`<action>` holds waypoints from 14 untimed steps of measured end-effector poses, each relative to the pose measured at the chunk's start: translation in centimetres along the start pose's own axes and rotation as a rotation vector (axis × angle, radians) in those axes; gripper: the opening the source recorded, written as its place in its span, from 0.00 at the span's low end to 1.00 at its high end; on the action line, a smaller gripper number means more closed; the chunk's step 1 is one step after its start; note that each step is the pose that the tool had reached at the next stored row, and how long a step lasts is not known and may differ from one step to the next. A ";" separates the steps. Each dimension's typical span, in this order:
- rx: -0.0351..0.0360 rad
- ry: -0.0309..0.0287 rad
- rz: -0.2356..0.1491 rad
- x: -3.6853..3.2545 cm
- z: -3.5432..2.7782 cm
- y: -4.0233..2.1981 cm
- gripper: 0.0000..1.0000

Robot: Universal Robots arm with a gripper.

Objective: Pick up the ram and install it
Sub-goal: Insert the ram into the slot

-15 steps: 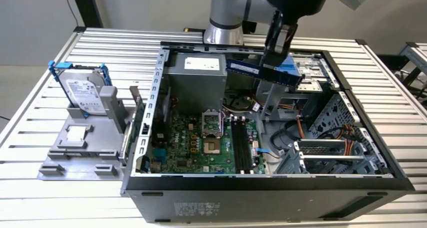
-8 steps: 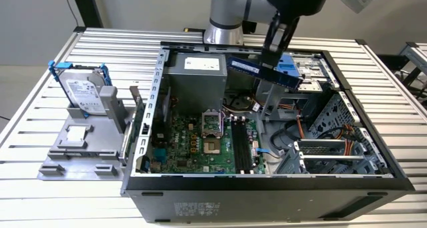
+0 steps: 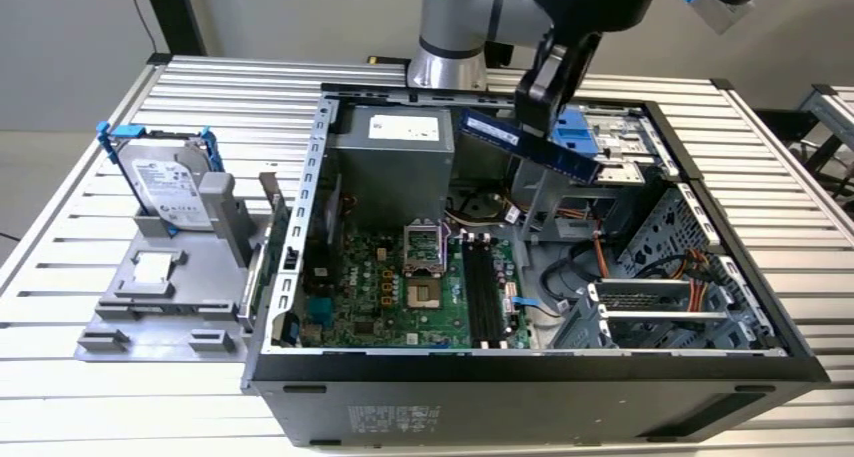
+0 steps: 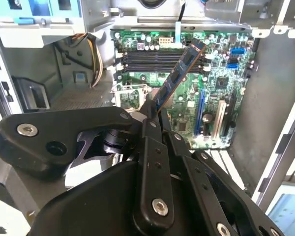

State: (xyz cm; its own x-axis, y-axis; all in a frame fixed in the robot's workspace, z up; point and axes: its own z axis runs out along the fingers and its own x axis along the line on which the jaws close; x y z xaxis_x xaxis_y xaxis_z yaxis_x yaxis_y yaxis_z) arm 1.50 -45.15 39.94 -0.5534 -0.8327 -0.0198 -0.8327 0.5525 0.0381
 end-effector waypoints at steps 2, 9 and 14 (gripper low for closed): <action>0.0006 -0.0011 0.030 0.00 0.00 0.00 0.00; 0.0029 -0.0056 0.146 0.00 0.00 0.00 0.00; 0.0046 -0.0089 0.232 0.00 0.00 0.00 0.00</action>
State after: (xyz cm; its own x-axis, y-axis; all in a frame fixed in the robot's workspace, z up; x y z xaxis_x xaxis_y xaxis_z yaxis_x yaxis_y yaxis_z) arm 1.50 -45.15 39.94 -0.7301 -0.6830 -0.0198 -0.6832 0.7292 0.0381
